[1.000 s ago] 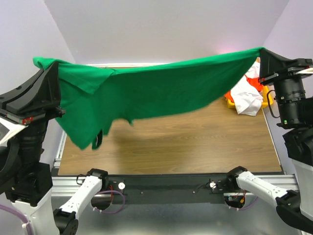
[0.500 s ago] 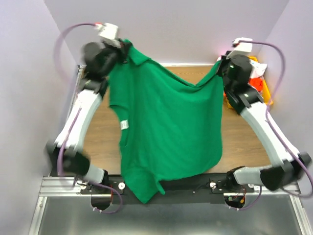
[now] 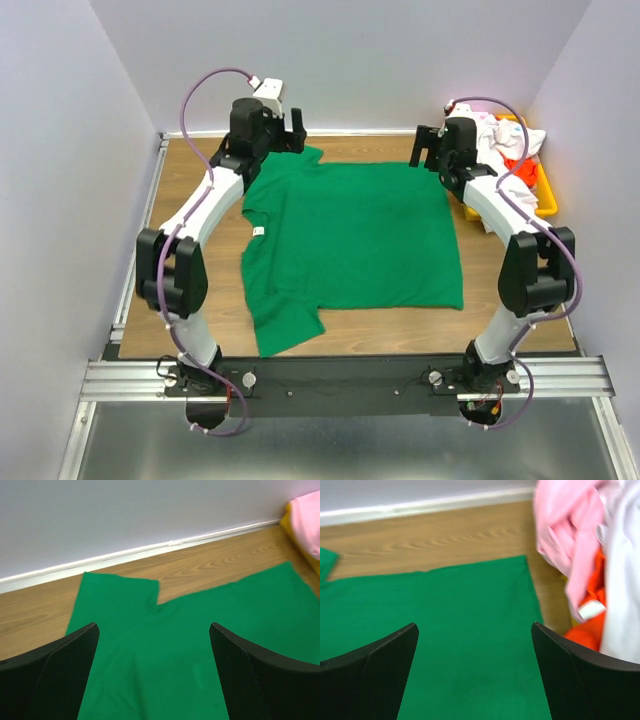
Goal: Fold and stack the t-shirts
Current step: Flatten the tshirt out, then fold the tshirt
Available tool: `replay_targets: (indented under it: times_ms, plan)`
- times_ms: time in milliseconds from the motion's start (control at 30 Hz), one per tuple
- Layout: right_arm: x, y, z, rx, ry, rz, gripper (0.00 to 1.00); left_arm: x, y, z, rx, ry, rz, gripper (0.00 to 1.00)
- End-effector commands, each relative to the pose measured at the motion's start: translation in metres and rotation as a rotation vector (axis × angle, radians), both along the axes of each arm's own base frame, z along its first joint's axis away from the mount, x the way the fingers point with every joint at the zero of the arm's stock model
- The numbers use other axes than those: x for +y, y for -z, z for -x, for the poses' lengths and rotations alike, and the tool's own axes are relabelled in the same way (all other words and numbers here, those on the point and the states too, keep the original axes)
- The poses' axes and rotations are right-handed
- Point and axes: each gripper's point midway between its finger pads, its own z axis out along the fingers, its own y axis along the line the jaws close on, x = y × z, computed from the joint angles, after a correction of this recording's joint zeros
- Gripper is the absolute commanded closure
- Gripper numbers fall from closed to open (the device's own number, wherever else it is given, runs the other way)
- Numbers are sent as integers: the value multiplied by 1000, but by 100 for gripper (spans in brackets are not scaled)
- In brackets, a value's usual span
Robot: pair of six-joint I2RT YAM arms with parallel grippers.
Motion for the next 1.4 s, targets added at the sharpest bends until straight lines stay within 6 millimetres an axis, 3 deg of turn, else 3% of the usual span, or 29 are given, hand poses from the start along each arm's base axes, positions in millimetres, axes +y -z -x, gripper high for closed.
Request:
replay_targets:
  times_ms: [0,33,200,267,300,367,433,667,767,900,1367]
  plan:
    - [34,-24,21,-56,-158,-118,0,-16,3,29,-5,-26,43,2]
    - [43,-20,28,-41,-197,-153,0,-14,30,38,52,-43,33,2]
    - [56,20,72,73,-251,-240,0,-14,104,72,237,-52,30,2]
    - [58,25,85,90,-260,-267,0,-13,114,82,263,-59,44,2]
    - [59,37,95,118,-256,-279,0,-11,129,92,296,-63,47,2]
    - [60,42,106,136,-266,-296,0,-8,137,99,310,-77,49,2]
    - [62,59,117,181,-267,-311,0,-1,151,108,343,-99,41,2]
    - [61,104,136,299,-247,-321,0,17,197,119,452,-171,8,2]
    - [61,110,137,313,-241,-330,0,28,218,119,511,-198,2,2]
    - [62,118,139,337,-235,-337,0,39,234,119,551,-222,4,2]
    - [72,144,141,417,-244,-385,0,54,241,100,594,-255,-23,2]
